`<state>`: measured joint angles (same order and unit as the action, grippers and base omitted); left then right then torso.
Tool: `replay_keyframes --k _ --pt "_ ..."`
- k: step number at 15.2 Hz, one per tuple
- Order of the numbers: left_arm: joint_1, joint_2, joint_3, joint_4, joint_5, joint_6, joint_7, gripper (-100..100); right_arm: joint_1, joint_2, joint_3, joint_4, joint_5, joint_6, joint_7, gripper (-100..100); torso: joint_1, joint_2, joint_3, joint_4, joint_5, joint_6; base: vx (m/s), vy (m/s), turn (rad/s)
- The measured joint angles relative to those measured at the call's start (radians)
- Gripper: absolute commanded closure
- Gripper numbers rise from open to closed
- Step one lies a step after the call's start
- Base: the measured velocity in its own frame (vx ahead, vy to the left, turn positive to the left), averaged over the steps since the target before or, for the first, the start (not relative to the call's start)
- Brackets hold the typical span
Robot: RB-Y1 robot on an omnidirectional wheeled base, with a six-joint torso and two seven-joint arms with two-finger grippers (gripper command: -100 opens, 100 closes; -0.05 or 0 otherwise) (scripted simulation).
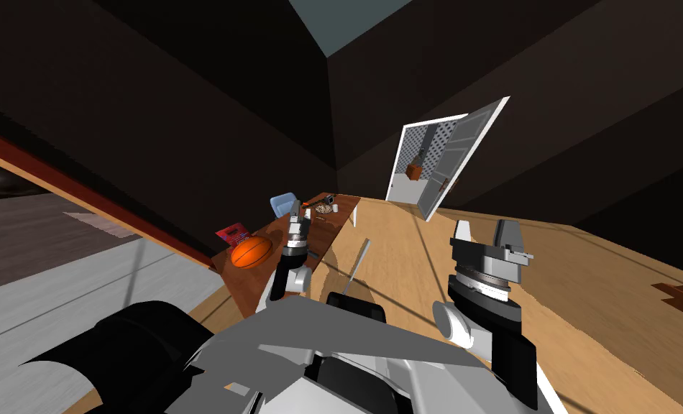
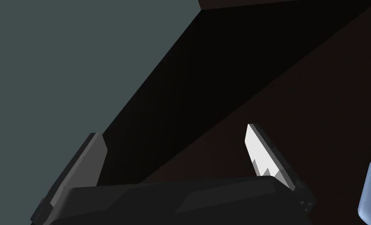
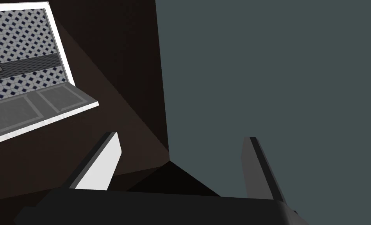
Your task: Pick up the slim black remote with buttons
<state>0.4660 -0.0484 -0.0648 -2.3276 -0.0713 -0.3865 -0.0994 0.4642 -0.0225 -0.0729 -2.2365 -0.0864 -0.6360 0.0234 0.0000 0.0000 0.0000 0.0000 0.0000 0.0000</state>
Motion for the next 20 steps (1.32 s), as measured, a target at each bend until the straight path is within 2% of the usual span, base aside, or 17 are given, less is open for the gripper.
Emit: replay_keyframes --k 6,11,15,20 --pt "0.006 0.114 0.008 0.008 0.018 0.046 -0.003 -100 0.000 0.000 0.000 0.000 0.000 0.000 0.000 0 0.001 0.000 0.000 0.000 0.000 0.000 0.005 0.002 -0.015" --pt "0.008 0.201 0.019 0.042 0.044 0.103 -0.010 -100 0.000 0.000 0.000 0.000 0.000 0.000 0.000 0 0.001 -0.002 -0.001 0.000 0.000 0.000 0.017 0.005 -0.037" --pt "0.013 0.259 0.032 0.053 0.071 0.178 -0.016 -100 0.000 0.000 0.000 0.000 0.000 0.000 0.000 0 0.001 -0.002 -0.001 -0.001 0.000 0.000 0.032 0.005 -0.048" --pt "0.020 0.321 0.048 0.089 0.112 0.271 -0.025 -100 0.000 0.000 0.000 0.000 0.000 0.000 0.000 0 0.001 -0.003 -0.002 -0.001 0.000 0.000 0.033 0.004 -0.047"
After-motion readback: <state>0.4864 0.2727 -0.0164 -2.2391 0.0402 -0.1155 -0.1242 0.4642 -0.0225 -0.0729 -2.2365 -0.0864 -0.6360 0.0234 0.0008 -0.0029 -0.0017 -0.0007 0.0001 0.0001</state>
